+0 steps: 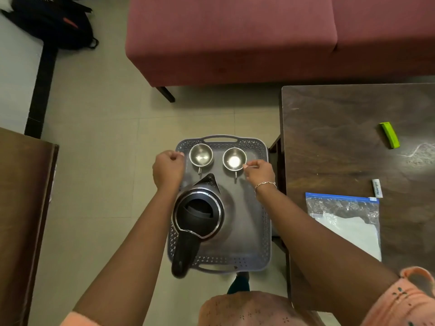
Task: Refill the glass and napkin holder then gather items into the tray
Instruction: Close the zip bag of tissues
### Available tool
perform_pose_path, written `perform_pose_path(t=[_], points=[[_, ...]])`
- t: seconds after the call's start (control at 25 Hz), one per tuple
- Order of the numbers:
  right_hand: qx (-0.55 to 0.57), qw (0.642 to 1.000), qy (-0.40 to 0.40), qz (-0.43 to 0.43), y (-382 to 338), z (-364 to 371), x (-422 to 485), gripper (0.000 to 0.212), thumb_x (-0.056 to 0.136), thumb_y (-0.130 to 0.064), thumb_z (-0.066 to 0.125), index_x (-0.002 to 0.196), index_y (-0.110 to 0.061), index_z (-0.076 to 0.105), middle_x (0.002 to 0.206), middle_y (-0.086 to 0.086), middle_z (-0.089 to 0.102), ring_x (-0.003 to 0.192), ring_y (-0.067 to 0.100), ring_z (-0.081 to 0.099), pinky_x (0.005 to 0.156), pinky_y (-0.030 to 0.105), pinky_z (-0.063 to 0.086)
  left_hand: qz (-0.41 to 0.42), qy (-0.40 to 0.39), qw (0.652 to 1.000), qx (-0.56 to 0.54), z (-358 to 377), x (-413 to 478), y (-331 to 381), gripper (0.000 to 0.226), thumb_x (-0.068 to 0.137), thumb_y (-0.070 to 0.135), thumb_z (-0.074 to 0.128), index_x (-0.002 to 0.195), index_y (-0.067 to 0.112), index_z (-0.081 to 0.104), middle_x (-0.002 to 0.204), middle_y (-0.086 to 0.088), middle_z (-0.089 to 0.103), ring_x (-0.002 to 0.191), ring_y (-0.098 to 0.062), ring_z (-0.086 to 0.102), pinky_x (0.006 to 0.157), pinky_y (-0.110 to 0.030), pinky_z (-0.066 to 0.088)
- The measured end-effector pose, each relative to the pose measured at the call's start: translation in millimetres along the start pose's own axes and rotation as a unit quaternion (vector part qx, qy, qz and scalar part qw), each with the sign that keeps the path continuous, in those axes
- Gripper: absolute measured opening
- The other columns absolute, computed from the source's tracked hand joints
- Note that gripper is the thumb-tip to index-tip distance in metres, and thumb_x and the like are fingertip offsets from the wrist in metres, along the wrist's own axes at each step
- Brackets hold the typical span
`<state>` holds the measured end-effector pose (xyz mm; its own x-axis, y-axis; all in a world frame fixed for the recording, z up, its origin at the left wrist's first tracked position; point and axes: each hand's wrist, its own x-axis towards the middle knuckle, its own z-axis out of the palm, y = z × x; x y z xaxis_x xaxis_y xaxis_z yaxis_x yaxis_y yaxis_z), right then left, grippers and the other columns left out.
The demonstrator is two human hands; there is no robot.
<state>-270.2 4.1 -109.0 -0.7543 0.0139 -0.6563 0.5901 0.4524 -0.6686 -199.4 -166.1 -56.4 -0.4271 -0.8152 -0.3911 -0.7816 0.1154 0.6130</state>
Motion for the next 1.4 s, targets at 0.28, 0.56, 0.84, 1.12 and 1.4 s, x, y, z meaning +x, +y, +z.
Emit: perform_pose_path(t=[0.28,0.56,0.84,1.12,1.4], points=[[-0.130,0.974,0.027,-0.186,2.6,-101.7,-19.8,0.018,0.082,-0.008,0.063,0.099,-0.004,0.066,0.096,0.016,0.068,0.091,0.029,0.062,0.076,0.029,0.043,0.164,0.022,0.966,-0.199,10.6,-112.5,71.0,0.014,0.090,0.012,0.052,0.086,0.011,0.066,0.071,0.000,0.063,0.059,-0.006,0.053,0.054,-0.012,0.043],[-0.157,0.961,0.076,-0.216,79.6,-240.8,-8.5,0.011,0.080,-0.002,0.065,0.090,-0.001,0.068,0.088,0.015,0.069,0.078,0.025,0.060,0.065,0.017,0.039,0.043,-0.243,0.943,-0.223,108.0,-207.2,78.1,0.015,0.089,0.007,0.053,0.080,0.012,0.063,0.069,-0.002,0.061,0.041,0.001,0.048,0.038,-0.012,0.037],[-0.158,0.976,0.098,-0.116,141.6,-323.1,20.6,0.007,0.078,-0.001,0.065,0.084,-0.003,0.068,0.072,0.006,0.061,0.068,0.021,0.057,0.072,0.035,0.052,-0.080,-0.200,0.976,-0.043,200.3,-219.1,31.5,0.017,0.082,0.011,0.059,0.066,0.014,0.059,0.064,-0.003,0.056,0.062,-0.020,0.050,0.057,-0.026,0.040],[-0.072,0.994,0.061,0.045,168.7,-310.5,61.5,0.012,0.075,-0.012,0.073,0.083,-0.008,0.065,0.078,0.010,0.063,0.074,0.024,0.059,0.082,0.045,0.053,-0.154,-0.175,0.972,0.001,239.4,-212.8,25.1,0.010,0.079,0.011,0.067,0.077,0.008,0.057,0.064,-0.004,0.050,0.055,-0.016,0.043,0.051,-0.021,0.035],[0.075,0.996,0.009,0.041,151.2,-305.3,52.8,0.016,0.085,-0.011,0.063,0.071,-0.015,0.058,0.060,0.003,0.052,0.051,0.013,0.046,0.051,0.020,0.042,-0.156,-0.208,0.965,-0.047,232.6,-220.7,25.9,0.028,0.079,0.012,0.068,0.063,0.014,0.045,0.084,-0.011,0.055,0.079,-0.022,0.051,0.057,-0.023,0.034]])
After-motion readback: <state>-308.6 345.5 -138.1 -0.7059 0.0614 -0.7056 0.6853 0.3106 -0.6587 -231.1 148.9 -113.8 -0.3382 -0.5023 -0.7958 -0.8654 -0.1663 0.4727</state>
